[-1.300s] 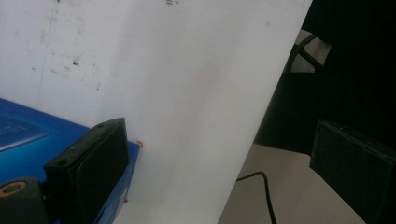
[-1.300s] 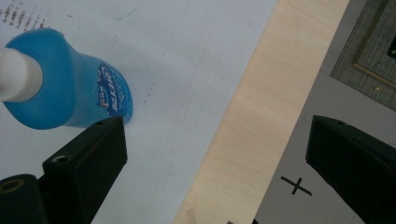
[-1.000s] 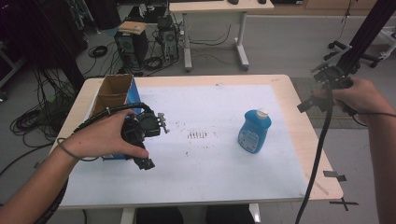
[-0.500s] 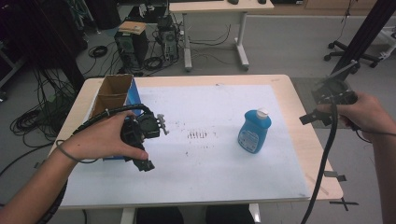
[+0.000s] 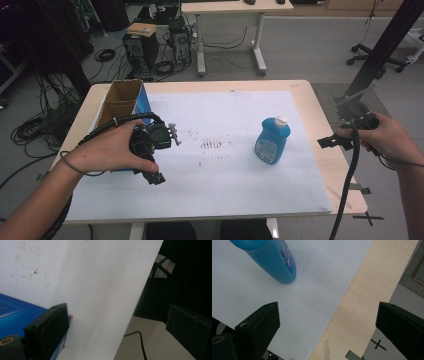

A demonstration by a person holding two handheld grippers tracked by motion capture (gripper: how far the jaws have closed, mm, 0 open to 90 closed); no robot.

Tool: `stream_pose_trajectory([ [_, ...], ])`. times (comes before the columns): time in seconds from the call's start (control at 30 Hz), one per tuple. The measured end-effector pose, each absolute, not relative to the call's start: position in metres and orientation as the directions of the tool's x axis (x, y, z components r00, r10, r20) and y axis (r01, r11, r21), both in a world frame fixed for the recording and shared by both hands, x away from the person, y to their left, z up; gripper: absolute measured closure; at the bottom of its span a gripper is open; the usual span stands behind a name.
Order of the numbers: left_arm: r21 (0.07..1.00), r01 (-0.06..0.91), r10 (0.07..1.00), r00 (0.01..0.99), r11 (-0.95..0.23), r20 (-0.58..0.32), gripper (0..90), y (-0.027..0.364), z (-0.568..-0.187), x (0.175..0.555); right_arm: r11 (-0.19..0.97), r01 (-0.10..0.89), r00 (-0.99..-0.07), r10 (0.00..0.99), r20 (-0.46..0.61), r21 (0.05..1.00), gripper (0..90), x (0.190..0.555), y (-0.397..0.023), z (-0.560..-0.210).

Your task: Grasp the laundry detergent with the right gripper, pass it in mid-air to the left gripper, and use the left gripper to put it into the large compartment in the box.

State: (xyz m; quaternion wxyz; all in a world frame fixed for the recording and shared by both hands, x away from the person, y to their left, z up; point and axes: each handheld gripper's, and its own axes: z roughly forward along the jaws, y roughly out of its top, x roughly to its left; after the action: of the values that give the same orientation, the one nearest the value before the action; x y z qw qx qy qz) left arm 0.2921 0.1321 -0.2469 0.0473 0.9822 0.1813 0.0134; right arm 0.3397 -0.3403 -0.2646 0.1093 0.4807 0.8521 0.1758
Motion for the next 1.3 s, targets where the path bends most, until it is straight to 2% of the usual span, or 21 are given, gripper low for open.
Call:
stream_pose_trajectory([
  [1.3, 0.099, 0.358, 0.361, 0.933, -0.928, 0.008, 5.0, 0.134, -0.248, 0.292, 0.482, 0.732, -0.586, 0.806, 0.083, 0.482, 5.3, 0.303, -0.325, -0.329],
])
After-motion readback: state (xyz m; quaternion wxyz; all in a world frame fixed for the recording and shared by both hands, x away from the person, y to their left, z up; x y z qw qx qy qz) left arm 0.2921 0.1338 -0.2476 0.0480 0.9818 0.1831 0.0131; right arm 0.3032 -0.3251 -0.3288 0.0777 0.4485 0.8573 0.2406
